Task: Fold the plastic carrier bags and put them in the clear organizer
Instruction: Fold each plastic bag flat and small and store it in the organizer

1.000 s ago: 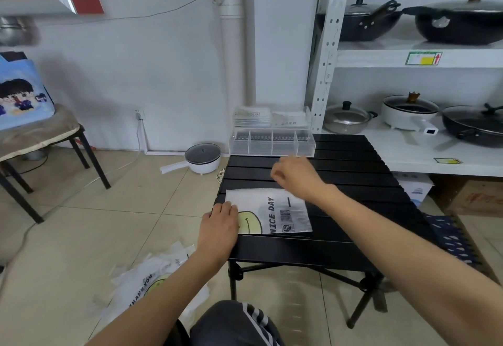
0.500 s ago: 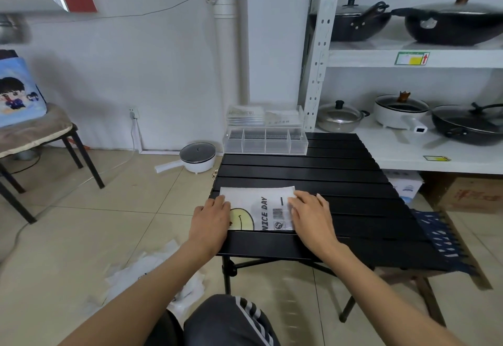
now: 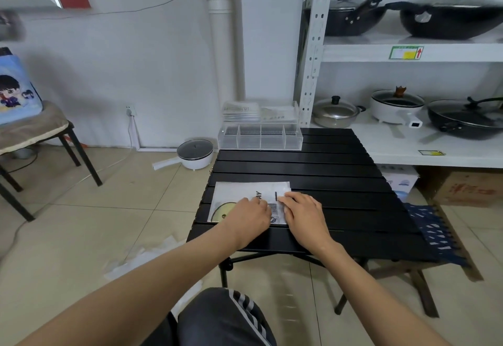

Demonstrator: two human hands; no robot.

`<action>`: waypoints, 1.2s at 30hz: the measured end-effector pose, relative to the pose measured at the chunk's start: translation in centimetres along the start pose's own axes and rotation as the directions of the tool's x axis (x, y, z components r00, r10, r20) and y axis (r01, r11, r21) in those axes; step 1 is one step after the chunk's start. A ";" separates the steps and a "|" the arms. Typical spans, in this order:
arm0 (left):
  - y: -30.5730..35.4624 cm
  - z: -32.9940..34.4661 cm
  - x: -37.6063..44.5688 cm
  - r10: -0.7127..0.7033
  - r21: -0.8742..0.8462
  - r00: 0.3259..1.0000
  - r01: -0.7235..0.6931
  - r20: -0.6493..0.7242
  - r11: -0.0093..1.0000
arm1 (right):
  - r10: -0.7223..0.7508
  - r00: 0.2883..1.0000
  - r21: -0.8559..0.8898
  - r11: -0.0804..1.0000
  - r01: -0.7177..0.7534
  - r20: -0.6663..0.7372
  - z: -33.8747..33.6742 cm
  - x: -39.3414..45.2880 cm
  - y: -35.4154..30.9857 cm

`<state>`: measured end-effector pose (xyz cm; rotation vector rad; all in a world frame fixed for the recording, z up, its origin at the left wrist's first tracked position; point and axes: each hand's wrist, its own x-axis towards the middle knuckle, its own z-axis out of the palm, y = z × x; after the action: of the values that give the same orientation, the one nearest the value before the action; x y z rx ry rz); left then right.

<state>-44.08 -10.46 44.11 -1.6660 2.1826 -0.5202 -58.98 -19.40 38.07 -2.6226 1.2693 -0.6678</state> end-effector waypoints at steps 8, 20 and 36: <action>0.7 1.2 0.2 -0.209 -0.183 0.978 0.203 -0.015 0.962 | 0.011 0.998 0.034 0.999 -0.013 0.067 -1.3 -0.5 -0.5; -3.5 6.6 -5.2 -0.156 -0.558 0.945 -0.032 -0.287 0.830 | -0.093 0.992 0.085 0.991 0.100 -0.090 -2.0 -1.2 0.7; -3.6 6.2 -5.0 -0.530 -0.892 0.844 0.172 -0.086 0.418 | -0.088 0.989 0.166 0.984 0.068 0.118 -1.8 -1.3 -2.4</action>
<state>-36.84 -7.02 40.66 -2.8182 2.5358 0.3519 -58.79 -16.74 39.99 -2.5478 1.0370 -0.5810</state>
